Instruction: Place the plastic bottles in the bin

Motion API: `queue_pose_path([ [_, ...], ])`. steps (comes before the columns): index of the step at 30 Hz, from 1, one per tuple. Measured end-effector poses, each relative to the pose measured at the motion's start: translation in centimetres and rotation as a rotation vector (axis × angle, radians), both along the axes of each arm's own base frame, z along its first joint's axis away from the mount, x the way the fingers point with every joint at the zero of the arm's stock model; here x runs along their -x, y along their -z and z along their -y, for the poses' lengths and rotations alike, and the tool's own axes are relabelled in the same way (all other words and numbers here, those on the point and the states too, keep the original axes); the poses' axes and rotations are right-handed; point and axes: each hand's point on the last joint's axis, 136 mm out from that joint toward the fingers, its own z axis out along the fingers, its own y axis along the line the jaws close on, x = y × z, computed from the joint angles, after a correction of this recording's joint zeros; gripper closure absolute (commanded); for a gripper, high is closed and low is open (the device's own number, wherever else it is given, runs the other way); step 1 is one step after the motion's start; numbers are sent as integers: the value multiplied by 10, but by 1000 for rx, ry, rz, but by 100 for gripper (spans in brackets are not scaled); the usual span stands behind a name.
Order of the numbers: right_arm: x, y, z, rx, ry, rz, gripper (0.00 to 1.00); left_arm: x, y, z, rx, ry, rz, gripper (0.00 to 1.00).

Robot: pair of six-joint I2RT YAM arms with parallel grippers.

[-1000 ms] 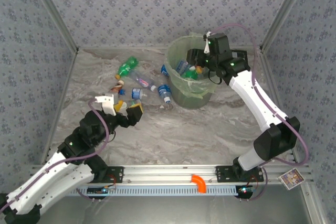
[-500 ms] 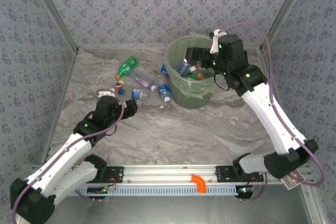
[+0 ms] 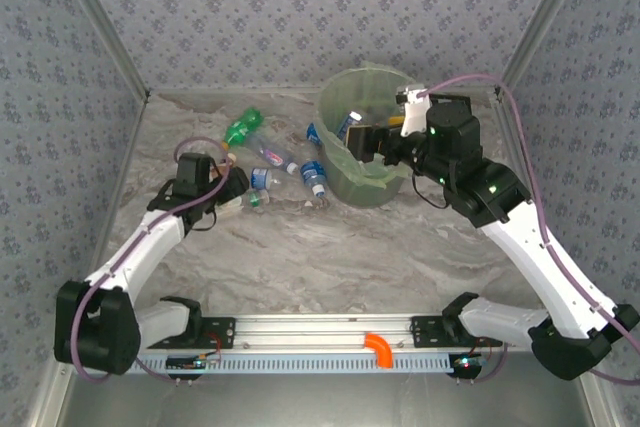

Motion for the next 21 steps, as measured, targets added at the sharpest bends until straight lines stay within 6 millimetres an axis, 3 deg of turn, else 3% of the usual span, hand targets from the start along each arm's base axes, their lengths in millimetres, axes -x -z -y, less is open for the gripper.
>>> queue_pose_path([
  [4,9,0,1,-4,-17,7,0,-12,2,-4,-2,-5,3,4],
  [11,20,-8,5,-25,-29,34,0,-16,8,-4,27,3,-5,5],
  [18,25,-4,-7,-21,-66,27,0,2,32,2,63,30,-62,6],
  [21,25,0,-13,-13,-78,17,0,9,32,4,84,36,-51,6],
])
